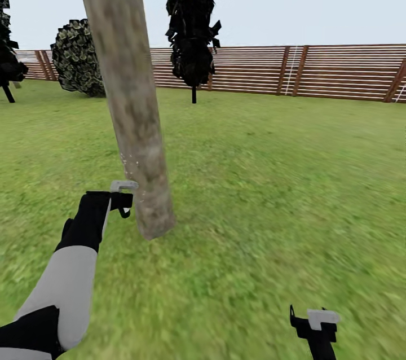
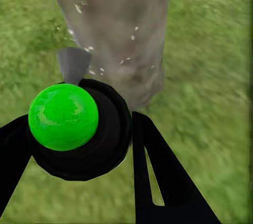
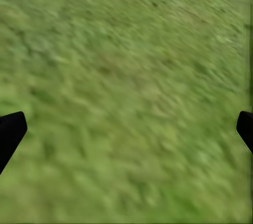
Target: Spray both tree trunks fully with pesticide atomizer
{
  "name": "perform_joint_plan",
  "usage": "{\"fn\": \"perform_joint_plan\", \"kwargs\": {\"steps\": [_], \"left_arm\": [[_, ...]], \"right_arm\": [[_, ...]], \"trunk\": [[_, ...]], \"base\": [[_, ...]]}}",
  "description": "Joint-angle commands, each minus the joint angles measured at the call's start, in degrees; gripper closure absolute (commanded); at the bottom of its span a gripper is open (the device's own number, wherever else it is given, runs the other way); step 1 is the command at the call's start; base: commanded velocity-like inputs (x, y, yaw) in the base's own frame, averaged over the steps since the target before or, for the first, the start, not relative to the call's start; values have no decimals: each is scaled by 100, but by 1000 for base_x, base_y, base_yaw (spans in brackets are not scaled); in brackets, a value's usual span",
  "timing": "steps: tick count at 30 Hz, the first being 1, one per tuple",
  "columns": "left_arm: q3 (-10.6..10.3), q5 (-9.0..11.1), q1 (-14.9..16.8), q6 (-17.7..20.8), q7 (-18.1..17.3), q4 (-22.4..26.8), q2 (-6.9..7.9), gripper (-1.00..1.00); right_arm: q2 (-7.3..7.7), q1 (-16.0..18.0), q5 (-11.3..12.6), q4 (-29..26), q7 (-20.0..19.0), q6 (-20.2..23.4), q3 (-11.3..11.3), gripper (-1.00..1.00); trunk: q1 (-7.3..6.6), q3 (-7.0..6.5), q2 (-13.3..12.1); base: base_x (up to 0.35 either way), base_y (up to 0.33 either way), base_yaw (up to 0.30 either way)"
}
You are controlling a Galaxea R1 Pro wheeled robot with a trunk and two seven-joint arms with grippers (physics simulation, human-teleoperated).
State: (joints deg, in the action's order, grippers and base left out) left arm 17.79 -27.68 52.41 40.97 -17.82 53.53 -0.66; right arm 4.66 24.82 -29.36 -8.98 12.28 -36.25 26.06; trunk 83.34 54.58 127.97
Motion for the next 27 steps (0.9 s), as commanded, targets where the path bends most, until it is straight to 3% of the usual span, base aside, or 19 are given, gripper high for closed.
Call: {"fn": "perform_joint_plan", "kwargs": {"steps": [1, 4, 8, 12, 18, 23, 27], "left_arm": [[73, -56, 6, 16, -56, 9, 0, 100], [303, -73, 6, 13, -57, 9, 43, 100], [431, -87, 3, 8, -55, 9, 62, 100], [409, -96, -3, -1, -55, -203, -17, 100], [414, -103, -3, -1, -53, -220, -9, 100], [441, -56, -3, -17, 553, -226, 44, 100], [444, -40, -3, -26, 622, -228, 53, 100]], "right_arm": [[0, 4, -61, 10, 37, -15, 22, -100], [-4, 5, -61, 10, 37, -15, 22, -100], [-9, 5, -61, 10, 37, -20, 22, -100], [-9, 5, -61, 10, 37, -20, 22, -100], [-9, 5, -61, 10, 37, -21, 22, -100], [-9, 4, -61, 10, 37, -22, 22, -100], [-9, 5, -61, 10, 37, -20, 22, -100]], "trunk": [[-1, 5, 2], [-1, 5, 2], [-1, 5, 2], [-1, 5, 2], [-1, 5, 2], [-1, 5, 2], [-1, 5, 2]], "base": [[0, -273, 0], [0, -273, 69], [0, -273, 237], [0, -273, 244], [0, -273, 7], [0, -273, 0], [0, -273, 12]]}}
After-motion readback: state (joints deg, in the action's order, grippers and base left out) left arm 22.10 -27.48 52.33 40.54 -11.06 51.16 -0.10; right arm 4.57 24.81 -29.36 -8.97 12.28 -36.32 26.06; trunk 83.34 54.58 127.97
